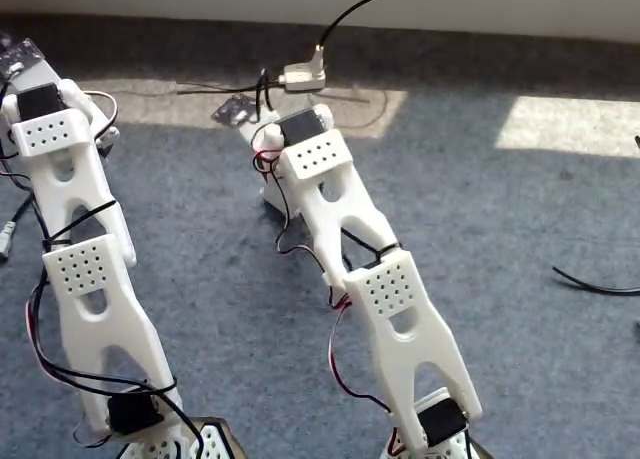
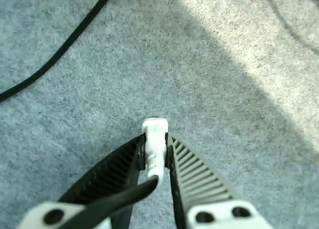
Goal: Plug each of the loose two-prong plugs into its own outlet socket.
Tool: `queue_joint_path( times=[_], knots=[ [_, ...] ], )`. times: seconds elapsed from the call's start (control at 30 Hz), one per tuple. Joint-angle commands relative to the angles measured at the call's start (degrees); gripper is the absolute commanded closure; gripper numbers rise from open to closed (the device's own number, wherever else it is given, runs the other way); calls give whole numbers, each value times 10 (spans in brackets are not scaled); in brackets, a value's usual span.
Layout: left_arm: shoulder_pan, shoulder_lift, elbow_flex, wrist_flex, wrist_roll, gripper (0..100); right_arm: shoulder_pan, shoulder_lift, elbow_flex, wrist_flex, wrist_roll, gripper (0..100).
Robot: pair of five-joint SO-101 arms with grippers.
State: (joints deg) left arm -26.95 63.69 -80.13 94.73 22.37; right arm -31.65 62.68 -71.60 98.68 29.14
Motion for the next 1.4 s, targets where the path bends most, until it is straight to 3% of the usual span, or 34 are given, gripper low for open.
queue_joint_path(
  times=[0.0, 0.27, 0.37, 0.47, 0.63, 0.87, 1.0, 1.23, 1.37],
  knots=[
    [7, -15, -8, -4, 4, 995, -7, 3, -4, 22, 120, 992],
    [20, -12, -73, -4, 4, 995, -10, 51, -9, 17, 125, 974],
    [29, -11, -88, -3, 4, 995, -5, 51, -9, 13, 84, 886],
    [44, -13, -100, 9, 4, 995, 3, 36, -9, 21, 93, 795],
    [82, -13, -143, 40, 5, 995, 17, -44, -9, 23, 92, 764],
    [167, -15, -153, 62, 6, 995, 51, -231, 1, 24, 18, 764],
    [195, -18, -153, 63, 5, 995, 67, -332, 73, 23, 3, 764],
    [177, -46, -151, 65, 5, 995, 66, -428, 303, 16, 47, 764],
    [175, -51, -151, 65, 5, 995, 73, -408, 417, -92, 44, 764]
  ],
)
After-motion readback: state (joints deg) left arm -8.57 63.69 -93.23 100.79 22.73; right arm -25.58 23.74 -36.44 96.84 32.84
